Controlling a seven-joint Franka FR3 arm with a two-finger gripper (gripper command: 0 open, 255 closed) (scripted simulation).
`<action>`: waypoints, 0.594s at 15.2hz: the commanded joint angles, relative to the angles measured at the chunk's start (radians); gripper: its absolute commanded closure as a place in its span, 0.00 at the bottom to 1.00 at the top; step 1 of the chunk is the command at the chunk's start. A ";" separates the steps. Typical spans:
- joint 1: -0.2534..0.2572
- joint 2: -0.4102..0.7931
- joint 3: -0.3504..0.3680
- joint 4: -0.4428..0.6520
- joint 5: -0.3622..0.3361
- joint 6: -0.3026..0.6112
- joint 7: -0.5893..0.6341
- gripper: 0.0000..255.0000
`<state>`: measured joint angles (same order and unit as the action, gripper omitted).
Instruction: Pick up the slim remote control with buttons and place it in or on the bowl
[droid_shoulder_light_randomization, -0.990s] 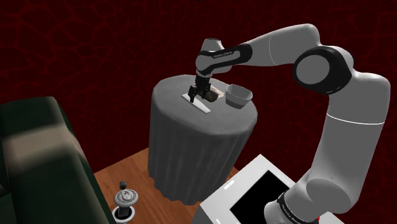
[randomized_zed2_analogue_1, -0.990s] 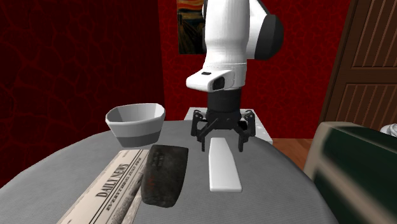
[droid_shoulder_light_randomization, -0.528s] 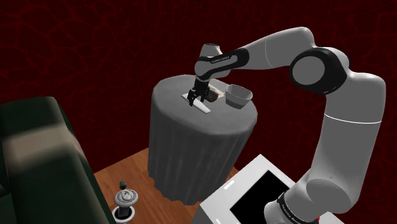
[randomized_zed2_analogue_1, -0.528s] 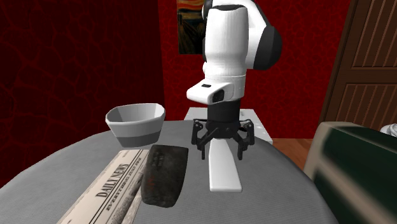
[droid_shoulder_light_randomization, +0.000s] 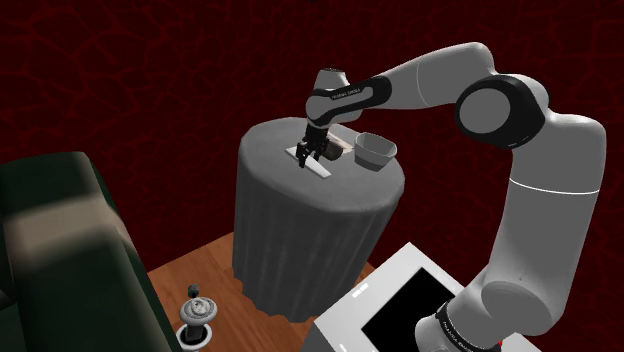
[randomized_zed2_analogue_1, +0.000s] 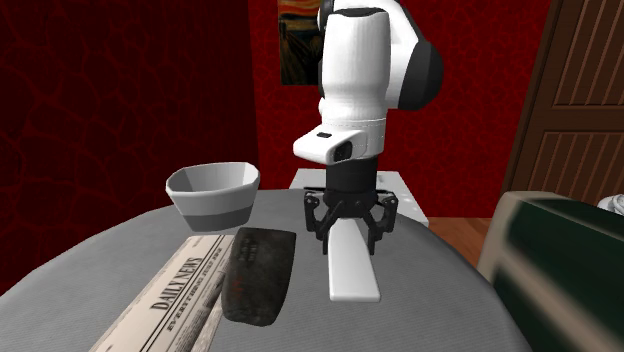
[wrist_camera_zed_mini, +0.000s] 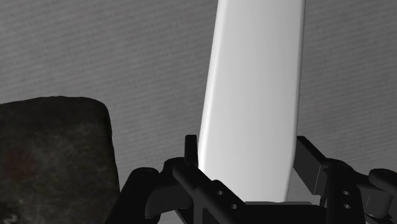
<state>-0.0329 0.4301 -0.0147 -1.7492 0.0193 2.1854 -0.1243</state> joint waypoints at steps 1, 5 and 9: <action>0.000 0.000 0.000 0.000 0.000 0.000 0.000 1.00; 0.000 0.000 0.000 0.000 0.000 0.000 0.000 1.00; 0.000 -0.019 0.000 0.013 -0.001 -0.032 0.001 1.00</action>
<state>-0.0321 0.4160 -0.0146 -1.7412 0.0187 2.1634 -0.1229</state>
